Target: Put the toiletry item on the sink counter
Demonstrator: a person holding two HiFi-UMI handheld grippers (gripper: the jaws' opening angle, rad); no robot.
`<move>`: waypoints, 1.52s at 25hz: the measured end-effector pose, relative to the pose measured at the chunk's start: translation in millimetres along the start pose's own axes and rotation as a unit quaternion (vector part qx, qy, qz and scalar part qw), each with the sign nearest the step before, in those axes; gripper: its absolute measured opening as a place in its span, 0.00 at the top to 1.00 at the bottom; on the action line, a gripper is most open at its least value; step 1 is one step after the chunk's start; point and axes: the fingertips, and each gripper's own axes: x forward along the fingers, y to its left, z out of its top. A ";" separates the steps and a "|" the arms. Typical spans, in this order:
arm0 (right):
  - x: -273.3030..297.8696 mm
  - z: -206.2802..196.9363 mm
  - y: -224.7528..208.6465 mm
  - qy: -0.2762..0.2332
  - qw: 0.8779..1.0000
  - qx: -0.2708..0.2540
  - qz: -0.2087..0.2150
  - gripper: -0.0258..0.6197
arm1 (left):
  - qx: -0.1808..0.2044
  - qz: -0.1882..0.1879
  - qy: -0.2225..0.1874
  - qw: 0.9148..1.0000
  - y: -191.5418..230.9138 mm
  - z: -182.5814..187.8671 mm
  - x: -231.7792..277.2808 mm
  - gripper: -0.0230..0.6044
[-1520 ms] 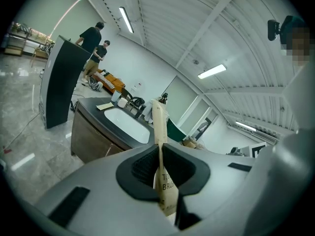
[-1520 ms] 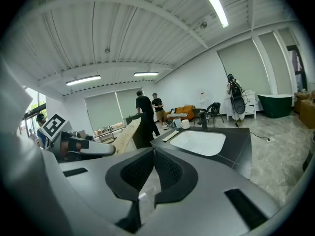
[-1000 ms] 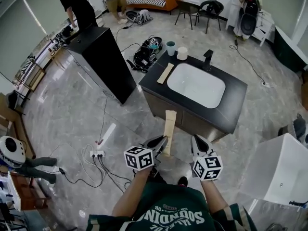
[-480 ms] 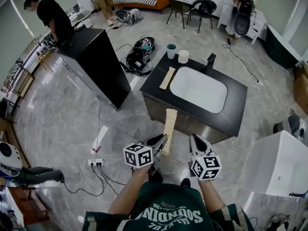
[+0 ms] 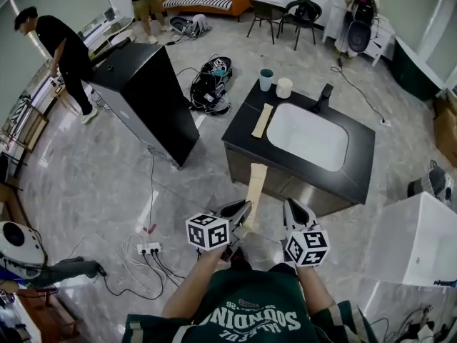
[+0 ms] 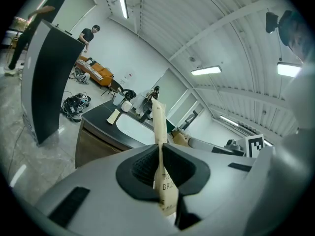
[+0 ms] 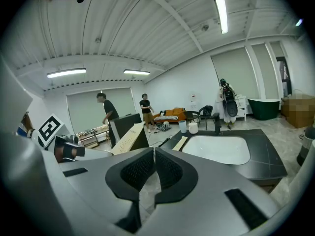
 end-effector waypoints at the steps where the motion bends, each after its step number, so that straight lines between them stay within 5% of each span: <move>1: 3.8 -0.5 6.4 0.000 1.000 0.002 -0.001 0.89 | 0.000 -0.001 0.002 1.000 5.3 2.3 -3.7 0.90; 7: 18.2 -8.5 23.7 0.001 1.000 0.005 -0.006 0.89 | -0.003 -0.007 0.005 1.000 27.7 11.6 -7.0 0.90; 18: 51.8 -1.5 -9.9 -0.002 0.999 0.027 -0.031 0.89 | -0.002 -0.015 0.024 1.000 54.7 36.7 31.9 0.90; 38: 227.4 111.9 -155.1 -0.003 1.000 0.017 0.019 0.89 | 0.007 0.007 0.019 1.000 111.2 186.4 235.9 0.90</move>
